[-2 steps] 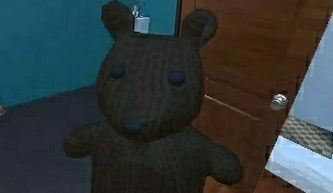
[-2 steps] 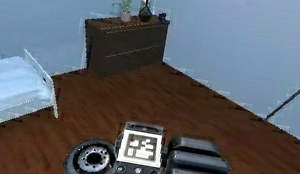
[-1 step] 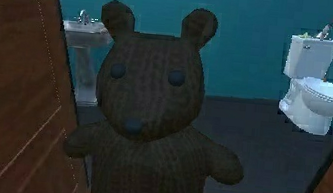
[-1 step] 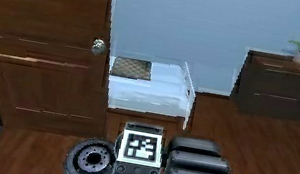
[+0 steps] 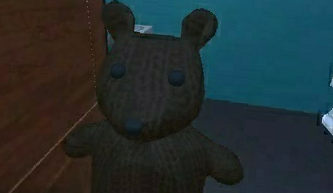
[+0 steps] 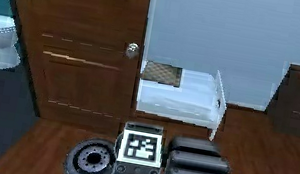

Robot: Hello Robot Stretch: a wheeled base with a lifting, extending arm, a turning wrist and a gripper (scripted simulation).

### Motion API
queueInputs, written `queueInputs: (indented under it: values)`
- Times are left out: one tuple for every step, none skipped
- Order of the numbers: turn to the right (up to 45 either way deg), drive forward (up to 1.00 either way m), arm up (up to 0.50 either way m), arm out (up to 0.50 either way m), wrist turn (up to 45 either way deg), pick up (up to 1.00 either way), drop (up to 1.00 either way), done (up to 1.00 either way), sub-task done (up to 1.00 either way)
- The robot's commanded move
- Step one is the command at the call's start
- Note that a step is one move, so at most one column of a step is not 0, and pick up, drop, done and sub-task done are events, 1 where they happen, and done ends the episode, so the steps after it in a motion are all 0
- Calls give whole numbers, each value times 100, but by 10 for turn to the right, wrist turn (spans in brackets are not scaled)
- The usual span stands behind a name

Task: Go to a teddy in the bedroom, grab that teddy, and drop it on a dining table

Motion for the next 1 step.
queueInputs:
  values:
    - [0,100,0,0,0,0,0,0,0]
